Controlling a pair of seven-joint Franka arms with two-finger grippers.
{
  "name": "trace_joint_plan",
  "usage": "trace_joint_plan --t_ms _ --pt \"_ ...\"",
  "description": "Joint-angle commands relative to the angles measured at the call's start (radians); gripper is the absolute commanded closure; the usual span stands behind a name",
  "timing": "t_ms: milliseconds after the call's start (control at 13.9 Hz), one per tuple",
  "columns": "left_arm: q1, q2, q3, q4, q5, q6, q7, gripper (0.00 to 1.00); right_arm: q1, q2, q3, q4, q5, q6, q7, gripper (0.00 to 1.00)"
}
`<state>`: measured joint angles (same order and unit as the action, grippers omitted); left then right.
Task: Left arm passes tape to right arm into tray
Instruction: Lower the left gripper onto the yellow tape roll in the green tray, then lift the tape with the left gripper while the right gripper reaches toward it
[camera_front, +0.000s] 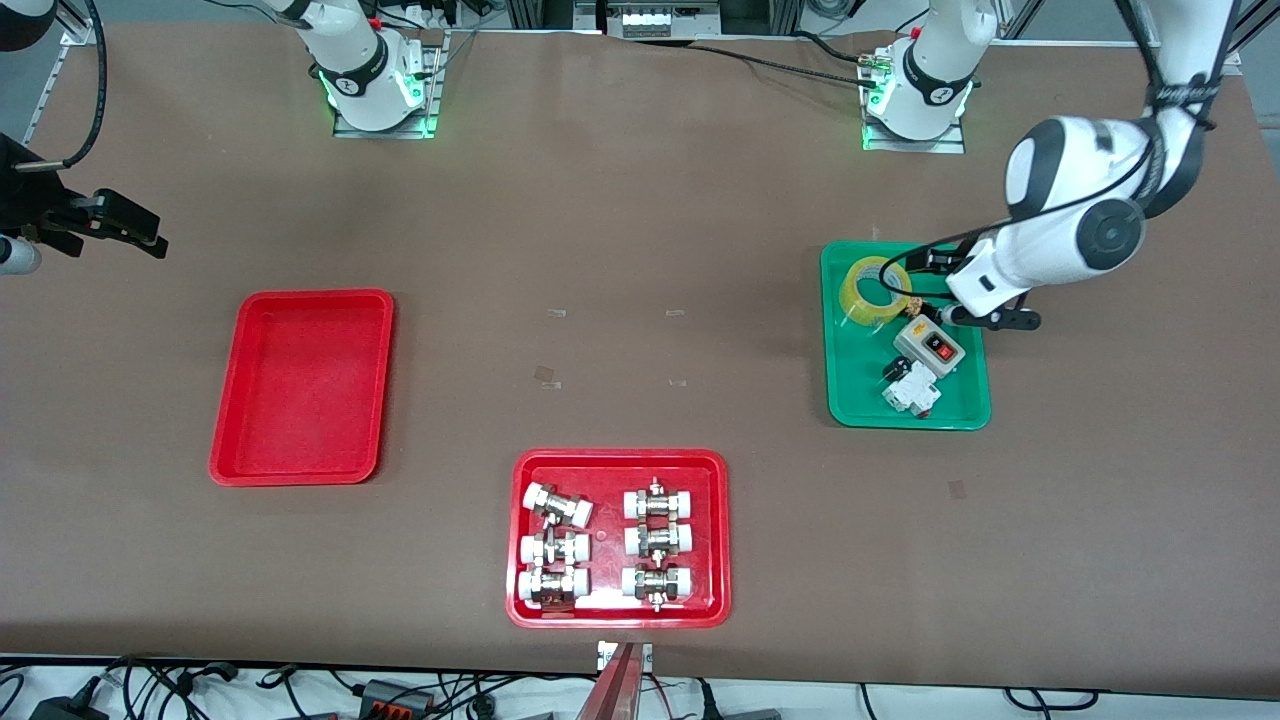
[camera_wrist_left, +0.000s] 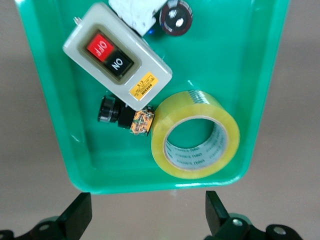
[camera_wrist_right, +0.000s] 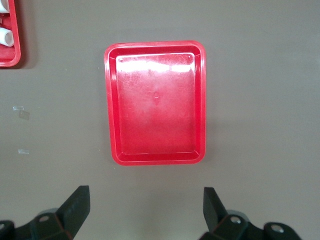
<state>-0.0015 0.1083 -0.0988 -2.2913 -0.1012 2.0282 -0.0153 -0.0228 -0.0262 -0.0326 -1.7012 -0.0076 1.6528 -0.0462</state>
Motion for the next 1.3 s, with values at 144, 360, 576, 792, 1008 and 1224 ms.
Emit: trace_joint_plan --t_ms 144,360,576,792,1008,1224 --pt "0.006 0.117 -0.033 -0.010 -0.018 0.098 -0.015 0.05 0.009 -0.012 -0.009 0.000 0.001 -0.007 -0.011 0.00" --pt "0.006 0.139 -0.033 -0.037 -0.018 0.124 -0.015 0.24 0.009 -0.012 -0.009 0.000 0.001 -0.004 -0.009 0.00" --pt "0.006 0.159 -0.033 -0.054 -0.018 0.162 -0.032 0.49 0.009 -0.012 -0.010 0.000 0.001 -0.007 -0.009 0.00" --pt "0.005 0.166 -0.035 -0.053 -0.018 0.161 -0.038 0.68 0.009 -0.014 -0.010 0.000 0.001 -0.011 -0.009 0.00" --pt "0.008 0.148 -0.035 -0.046 -0.018 0.133 -0.038 0.84 0.009 -0.012 -0.010 0.000 0.000 -0.010 -0.009 0.00" --pt "0.009 0.084 -0.035 -0.027 -0.017 0.064 -0.034 0.89 0.009 -0.011 -0.009 -0.001 0.001 -0.011 -0.009 0.00"
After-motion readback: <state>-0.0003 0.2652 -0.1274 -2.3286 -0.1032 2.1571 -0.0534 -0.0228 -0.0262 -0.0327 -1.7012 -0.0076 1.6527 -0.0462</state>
